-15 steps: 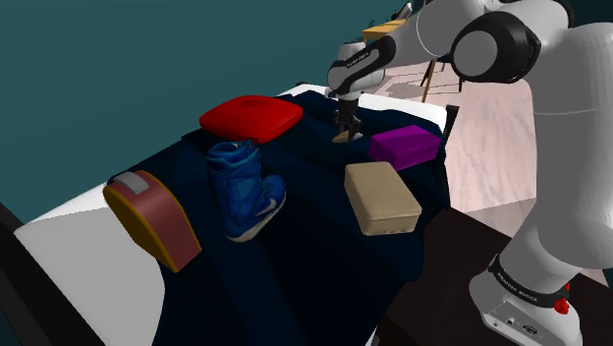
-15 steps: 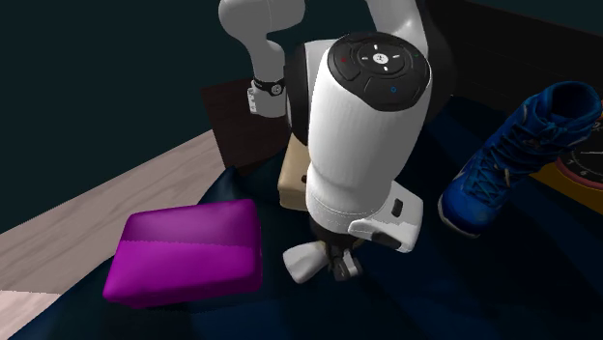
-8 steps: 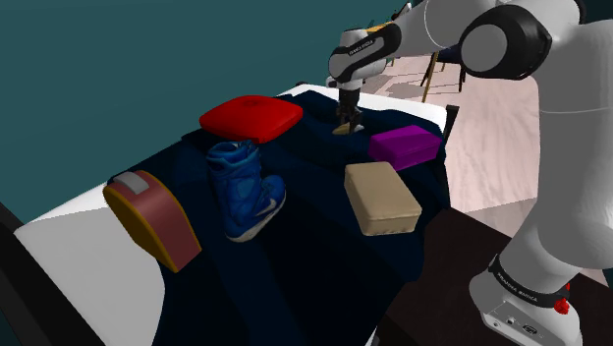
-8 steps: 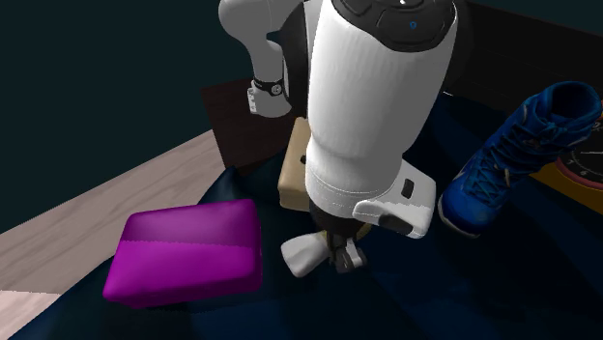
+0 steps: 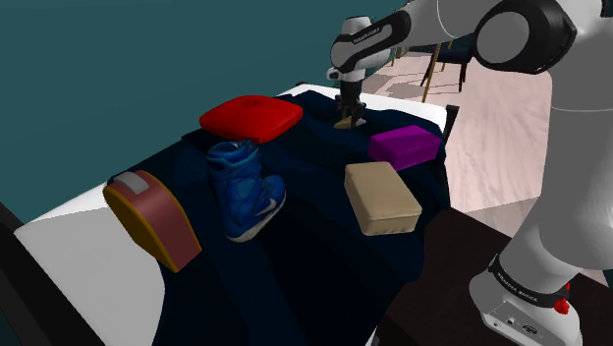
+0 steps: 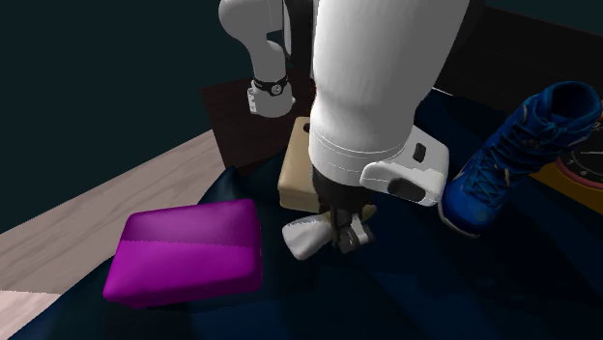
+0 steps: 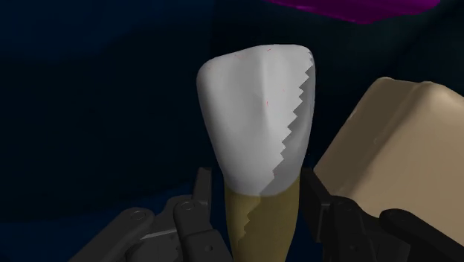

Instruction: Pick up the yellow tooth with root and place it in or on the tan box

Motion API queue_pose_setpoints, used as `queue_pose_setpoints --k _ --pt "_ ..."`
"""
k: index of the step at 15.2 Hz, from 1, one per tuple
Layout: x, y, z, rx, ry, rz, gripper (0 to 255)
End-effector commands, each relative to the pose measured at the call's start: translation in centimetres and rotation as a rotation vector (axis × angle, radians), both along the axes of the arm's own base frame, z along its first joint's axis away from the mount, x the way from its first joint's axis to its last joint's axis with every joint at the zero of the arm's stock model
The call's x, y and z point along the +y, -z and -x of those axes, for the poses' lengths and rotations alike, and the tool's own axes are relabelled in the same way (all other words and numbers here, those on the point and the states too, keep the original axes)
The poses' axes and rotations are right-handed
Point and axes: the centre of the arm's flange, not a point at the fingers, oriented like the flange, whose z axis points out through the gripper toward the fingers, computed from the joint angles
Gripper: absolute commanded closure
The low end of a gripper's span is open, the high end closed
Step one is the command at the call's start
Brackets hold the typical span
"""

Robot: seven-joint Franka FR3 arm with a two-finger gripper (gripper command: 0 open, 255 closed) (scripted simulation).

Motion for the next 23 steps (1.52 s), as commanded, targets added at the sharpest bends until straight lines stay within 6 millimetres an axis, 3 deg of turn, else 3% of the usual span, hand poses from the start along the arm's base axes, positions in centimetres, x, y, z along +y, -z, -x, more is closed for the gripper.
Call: queue_pose_setpoints --k 1,18,19,23 --pt "0.9 -0.2 2.2 0.000 0.000 0.000 255" --pt "10.5 -0.7 22.5 0.000 0.000 0.000 255" --pt "10.9 -0.7 23.3 0.000 0.000 0.000 255" --pt "10.9 1.4 23.3 0.000 0.000 0.000 255"
